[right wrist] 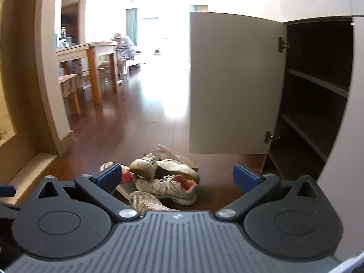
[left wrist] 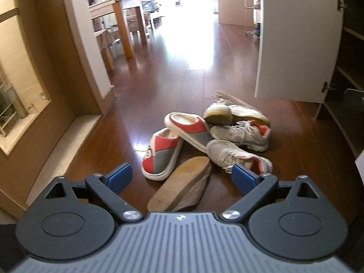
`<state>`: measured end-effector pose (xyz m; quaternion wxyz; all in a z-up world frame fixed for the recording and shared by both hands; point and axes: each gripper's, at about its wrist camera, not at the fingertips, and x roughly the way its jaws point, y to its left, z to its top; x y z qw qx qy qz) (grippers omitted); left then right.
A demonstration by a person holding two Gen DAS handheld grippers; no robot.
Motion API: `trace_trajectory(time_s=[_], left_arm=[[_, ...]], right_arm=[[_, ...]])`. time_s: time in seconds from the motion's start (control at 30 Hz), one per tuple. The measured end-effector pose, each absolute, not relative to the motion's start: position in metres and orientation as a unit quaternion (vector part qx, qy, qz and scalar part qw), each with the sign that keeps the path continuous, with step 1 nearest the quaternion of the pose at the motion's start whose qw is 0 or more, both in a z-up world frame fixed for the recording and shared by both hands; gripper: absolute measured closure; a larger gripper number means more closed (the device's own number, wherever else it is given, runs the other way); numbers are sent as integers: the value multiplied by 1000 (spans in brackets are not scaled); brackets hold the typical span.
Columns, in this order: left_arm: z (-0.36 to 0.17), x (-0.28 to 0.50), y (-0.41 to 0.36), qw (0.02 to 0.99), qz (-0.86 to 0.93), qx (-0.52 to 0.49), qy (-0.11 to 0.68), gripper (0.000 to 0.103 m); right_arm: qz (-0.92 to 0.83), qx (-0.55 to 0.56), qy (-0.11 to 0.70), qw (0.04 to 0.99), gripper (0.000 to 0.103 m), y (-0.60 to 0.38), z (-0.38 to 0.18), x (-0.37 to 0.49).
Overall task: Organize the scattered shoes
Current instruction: 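Grasp the pink-lined white sneaker by its heel with the right tool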
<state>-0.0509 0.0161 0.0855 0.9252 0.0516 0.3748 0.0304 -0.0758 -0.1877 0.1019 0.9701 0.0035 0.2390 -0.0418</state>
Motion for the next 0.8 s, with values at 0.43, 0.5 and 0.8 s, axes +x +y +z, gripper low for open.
trace_trajectory(time_s=[0.43,0.5,0.8], left_arm=[[28,36,4,894,21,127,430,7],[10,47,-3,886,12,116,450,7],[-62,84,-16,860,-5,114,497,7]], right_arm=[[38,-114,324,938,1,-244,75,45],[42,-138,340,929,1,-247,58,61],[44,5,447,893,1,-281,-74,116]])
